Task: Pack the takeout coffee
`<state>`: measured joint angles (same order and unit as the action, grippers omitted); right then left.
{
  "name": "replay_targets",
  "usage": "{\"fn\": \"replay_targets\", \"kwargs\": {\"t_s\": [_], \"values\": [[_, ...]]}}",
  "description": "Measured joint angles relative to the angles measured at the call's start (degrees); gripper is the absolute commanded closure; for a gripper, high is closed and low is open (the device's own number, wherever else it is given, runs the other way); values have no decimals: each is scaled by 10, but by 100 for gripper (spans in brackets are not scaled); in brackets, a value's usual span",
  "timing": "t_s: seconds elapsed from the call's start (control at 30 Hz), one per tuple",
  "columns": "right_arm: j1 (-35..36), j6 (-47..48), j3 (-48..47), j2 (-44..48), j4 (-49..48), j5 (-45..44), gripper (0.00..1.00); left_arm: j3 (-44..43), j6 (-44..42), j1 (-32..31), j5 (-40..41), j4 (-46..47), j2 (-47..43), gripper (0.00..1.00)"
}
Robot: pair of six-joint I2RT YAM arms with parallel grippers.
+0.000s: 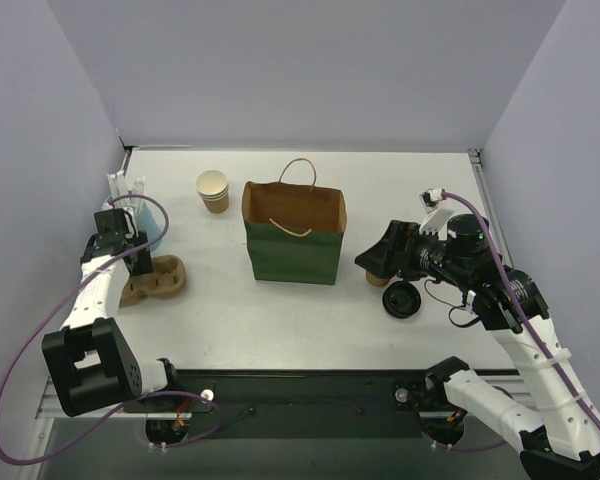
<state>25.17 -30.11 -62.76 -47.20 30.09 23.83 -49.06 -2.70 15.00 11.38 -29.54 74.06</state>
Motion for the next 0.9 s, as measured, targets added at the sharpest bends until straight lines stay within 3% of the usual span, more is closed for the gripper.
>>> {"fn": "replay_targets", "kwargs": {"t_s": [0.53,0.9], "values": [[0,2,0,0,-3,0,13,5,-15,0,-32,36,26,34],[0,2,4,-5,-4,0,13,5,-17,0,-78,35,21,29]]}}
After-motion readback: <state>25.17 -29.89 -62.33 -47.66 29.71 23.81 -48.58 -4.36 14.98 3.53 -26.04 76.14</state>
